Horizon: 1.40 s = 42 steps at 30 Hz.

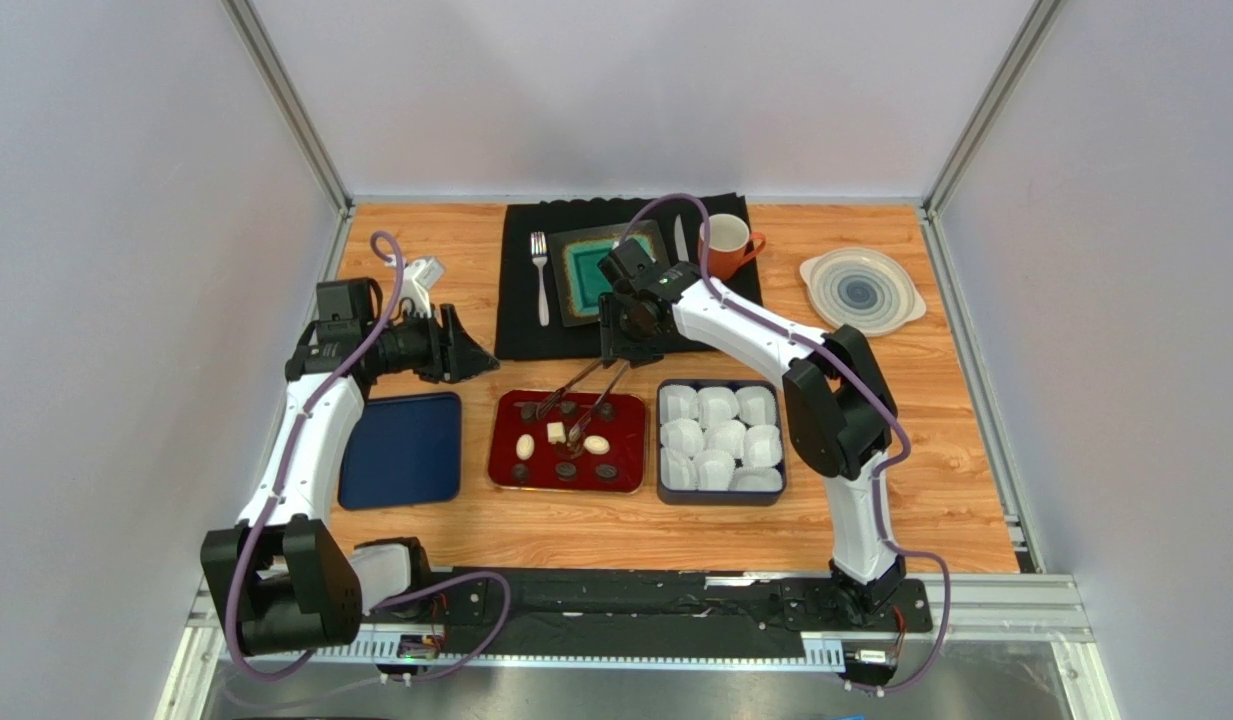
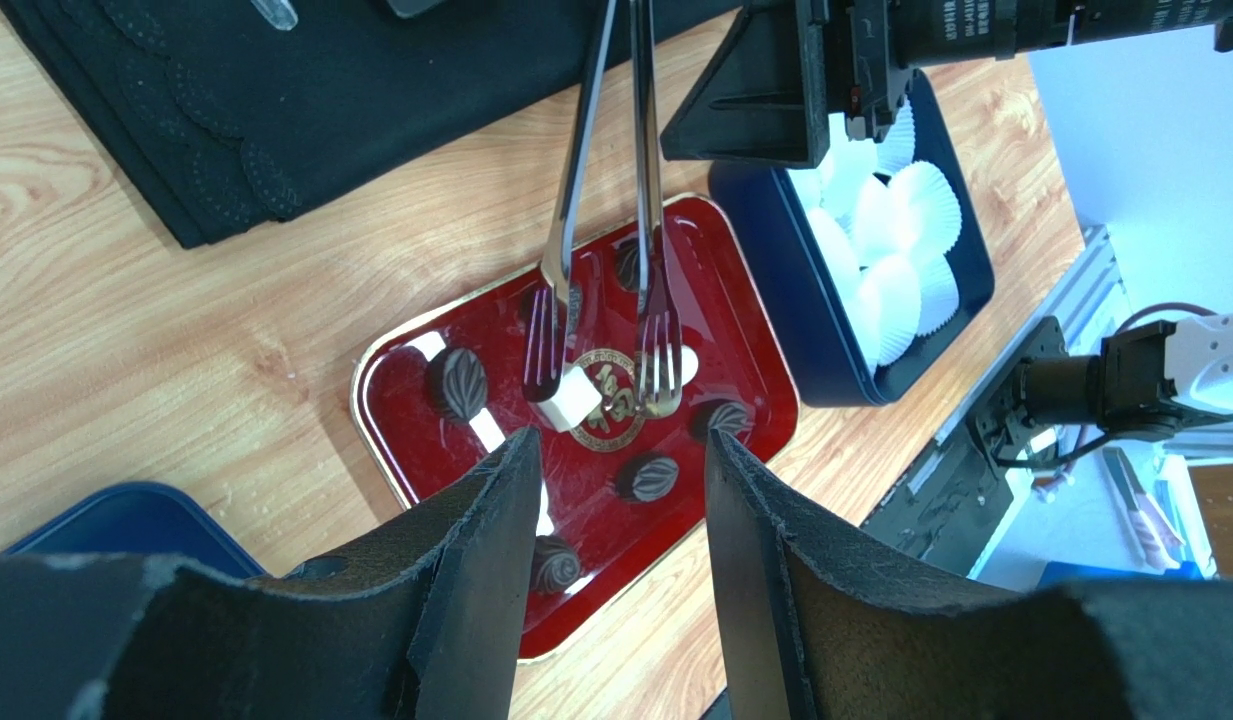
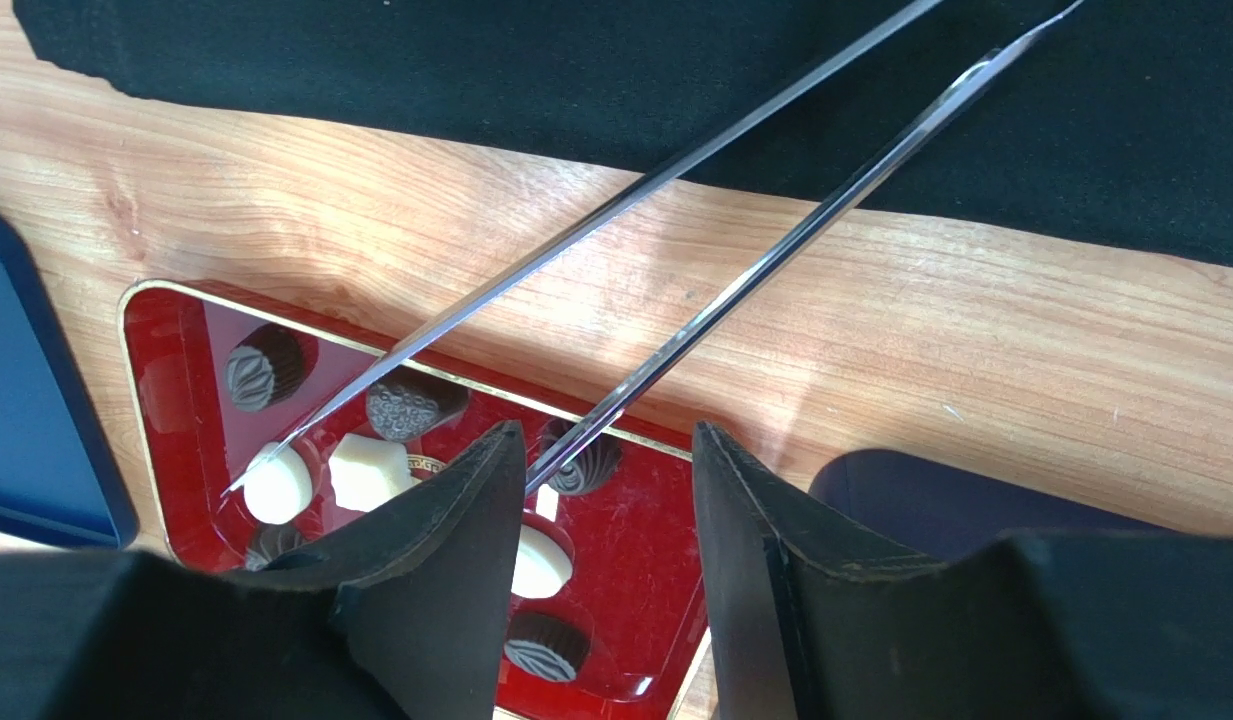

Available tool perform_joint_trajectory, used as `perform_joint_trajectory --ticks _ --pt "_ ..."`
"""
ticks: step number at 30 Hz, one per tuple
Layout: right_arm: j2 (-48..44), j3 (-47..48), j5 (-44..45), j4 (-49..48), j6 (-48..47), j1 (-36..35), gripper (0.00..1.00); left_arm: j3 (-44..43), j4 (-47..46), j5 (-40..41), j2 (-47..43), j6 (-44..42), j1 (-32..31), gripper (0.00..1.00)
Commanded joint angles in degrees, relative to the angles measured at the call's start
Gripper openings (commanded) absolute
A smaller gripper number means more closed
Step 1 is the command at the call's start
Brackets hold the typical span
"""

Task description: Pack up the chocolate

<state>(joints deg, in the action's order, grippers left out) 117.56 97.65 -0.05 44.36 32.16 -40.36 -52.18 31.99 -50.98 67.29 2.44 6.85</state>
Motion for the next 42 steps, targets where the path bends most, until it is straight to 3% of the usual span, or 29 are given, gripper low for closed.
perform_joint_trajectory --ticks 1,12,18,25,28,38,42 --pt "0.57 0.62 -0.3 1.34 1.59 0.19 0.48 -0.2 -0.96 -1.93 -2.51 -1.38 0.44 0.53" --pt "4.08 2.46 0.05 1.78 1.68 0.1 0.47 -0.02 -1.05 -2.54 -3.65 -1.65 0.44 0.53" --pt "5.66 2.55 2.16 1.7 1.68 0.11 0.39 -0.11 -1.14 -3.07 -3.83 -1.47 0.53 0.53" --pt "2.95 0.53 2.43 -1.11 1.85 -0.16 0.06 -0.2 -0.52 -3.25 -4.09 -1.65 0.71 0.53" --pt "-0.38 -0.88 3.48 -2.52 1.59 -0.51 0.0 -0.37 -0.35 -3.6 -4.18 -1.47 0.62 0.53" --pt "-10.23 0.0 5.59 -3.58 1.15 -2.7 0.0 -1.34 0.18 -5.62 -4.36 -0.15 0.62 0.53" --pt "-14.62 -1.66 5.15 -7.16 2.2 -4.64 0.0 -2.3 0.88 -10.43 -4.44 0.37 0.62 0.53"
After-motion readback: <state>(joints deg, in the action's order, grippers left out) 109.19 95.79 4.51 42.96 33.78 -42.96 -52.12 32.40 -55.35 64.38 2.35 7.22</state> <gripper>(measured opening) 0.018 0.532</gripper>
